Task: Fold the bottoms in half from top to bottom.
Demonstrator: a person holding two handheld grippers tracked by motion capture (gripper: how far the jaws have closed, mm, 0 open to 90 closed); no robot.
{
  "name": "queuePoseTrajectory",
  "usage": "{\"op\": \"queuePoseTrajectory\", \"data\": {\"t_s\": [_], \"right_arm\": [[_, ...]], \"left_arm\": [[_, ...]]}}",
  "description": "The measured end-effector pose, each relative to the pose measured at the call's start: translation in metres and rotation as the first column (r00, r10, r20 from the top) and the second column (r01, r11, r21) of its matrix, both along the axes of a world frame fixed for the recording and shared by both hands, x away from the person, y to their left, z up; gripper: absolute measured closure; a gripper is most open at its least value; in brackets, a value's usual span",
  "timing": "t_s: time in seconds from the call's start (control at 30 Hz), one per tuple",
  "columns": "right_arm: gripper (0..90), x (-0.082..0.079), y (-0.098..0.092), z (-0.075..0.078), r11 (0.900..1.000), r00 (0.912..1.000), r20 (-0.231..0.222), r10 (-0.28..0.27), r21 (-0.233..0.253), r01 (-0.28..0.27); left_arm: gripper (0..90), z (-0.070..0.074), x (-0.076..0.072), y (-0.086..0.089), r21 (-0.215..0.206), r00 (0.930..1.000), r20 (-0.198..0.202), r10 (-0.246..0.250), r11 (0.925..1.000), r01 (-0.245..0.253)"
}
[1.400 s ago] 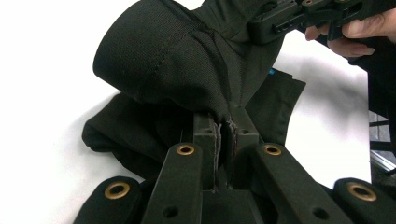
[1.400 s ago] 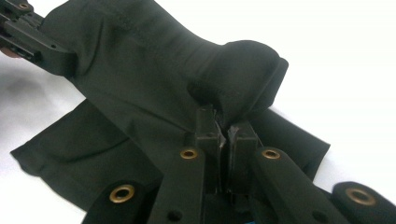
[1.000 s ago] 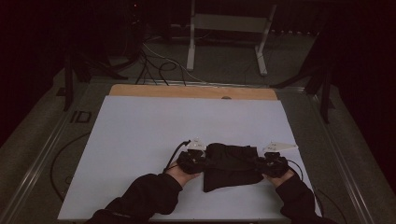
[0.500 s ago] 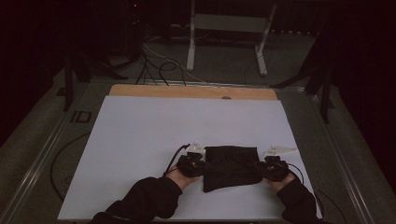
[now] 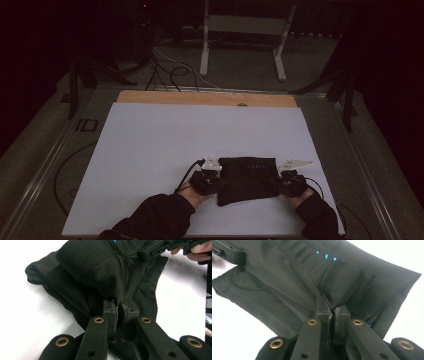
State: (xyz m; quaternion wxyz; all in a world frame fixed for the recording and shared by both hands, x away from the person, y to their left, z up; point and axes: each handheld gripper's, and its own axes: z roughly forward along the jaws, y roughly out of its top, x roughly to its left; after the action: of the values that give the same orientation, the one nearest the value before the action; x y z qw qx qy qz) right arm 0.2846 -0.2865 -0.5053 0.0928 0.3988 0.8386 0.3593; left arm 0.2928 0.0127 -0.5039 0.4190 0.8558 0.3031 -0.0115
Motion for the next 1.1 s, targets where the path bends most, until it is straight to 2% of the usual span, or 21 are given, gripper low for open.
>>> {"op": "queuePoseTrajectory", "data": {"t_s": [0.17, 0.3, 0.53, 0.63, 0.7, 0.77, 0.8, 0.9, 0.97, 1.03, 1.07, 1.1], "right_arm": [[85.6, -0.002, -0.001, -0.003, 1.000, 1.0000, 0.006, 0.008, 0.000, -0.008], [85.2, -0.001, -0.001, -0.003, 1.000, 0.9999, -0.002, 0.010, 0.001, -0.010], [84.0, -0.001, -0.002, -0.003, 1.000, 0.9999, -0.006, 0.010, 0.017, -0.010], [75.9, -0.001, -0.003, -0.002, 0.999, 0.9999, -0.016, 0.005, 0.036, -0.005], [69.5, -0.001, -0.004, 0.001, 1.000, 0.9999, -0.013, 0.004, 0.027, -0.003], [63.1, -0.002, -0.007, 0.005, 1.000, 1.0000, 0.003, -0.001, 0.030, 0.001], [62.8, -0.002, -0.008, 0.006, 0.999, 0.9999, 0.010, -0.007, 0.032, 0.007], [62.0, -0.003, -0.013, 0.013, 1.000, 0.9988, 0.042, -0.026, 0.016, 0.025], [64.6, -0.003, -0.014, 0.019, 0.999, 0.9974, 0.064, -0.032, 0.008, 0.032], [67.3, -0.003, -0.015, 0.025, 1.000, 0.9958, 0.086, -0.030, 0.007, 0.029], [72.2, -0.002, -0.014, 0.028, 0.999, 0.9951, 0.092, -0.036, 0.000, 0.036], [75.2, -0.001, -0.014, 0.032, 0.999, 0.9929, 0.111, -0.042, -0.008, 0.043]], "left_arm": [[84.1, -0.005, -0.001, 0.000, 0.004, 0.9997, -0.022, 0.004, 1.0000, -0.004], [84.1, -0.006, 0.000, -0.001, 0.011, 0.9999, -0.009, -0.005, 0.9999, 0.005], [83.4, -0.008, 0.001, 0.002, -0.006, 0.9998, -0.011, -0.019, 0.9998, 0.019], [81.5, -0.005, 0.000, 0.003, -0.017, 0.9998, -0.006, -0.019, 0.9997, 0.019], [75.3, 0.000, -0.001, 0.005, -0.030, 0.9997, -0.016, -0.016, 0.9994, 0.016], [63.7, 0.007, -0.004, 0.008, -0.026, 0.9999, 0.012, -0.012, 0.9996, 0.013], [63.4, 0.011, -0.005, 0.010, -0.021, 0.9994, 0.033, -0.011, 0.9997, 0.011], [63.4, 0.024, -0.005, 0.018, -0.031, 0.9965, 0.084, 0.002, 0.9995, 0.000], [66.1, 0.030, -0.004, 0.024, -0.042, 0.9928, 0.116, 0.030, 0.9988, -0.025], [69.9, 0.035, 0.000, 0.029, -0.057, 0.9918, 0.115, 0.056, 0.9971, -0.050], [74.7, 0.037, 0.002, 0.032, -0.061, 0.9903, 0.119, 0.072, 0.9960, -0.065], [75.1, 0.038, 0.005, 0.034, -0.063, 0.9892, 0.120, 0.084, 0.9950, -0.077]]}}
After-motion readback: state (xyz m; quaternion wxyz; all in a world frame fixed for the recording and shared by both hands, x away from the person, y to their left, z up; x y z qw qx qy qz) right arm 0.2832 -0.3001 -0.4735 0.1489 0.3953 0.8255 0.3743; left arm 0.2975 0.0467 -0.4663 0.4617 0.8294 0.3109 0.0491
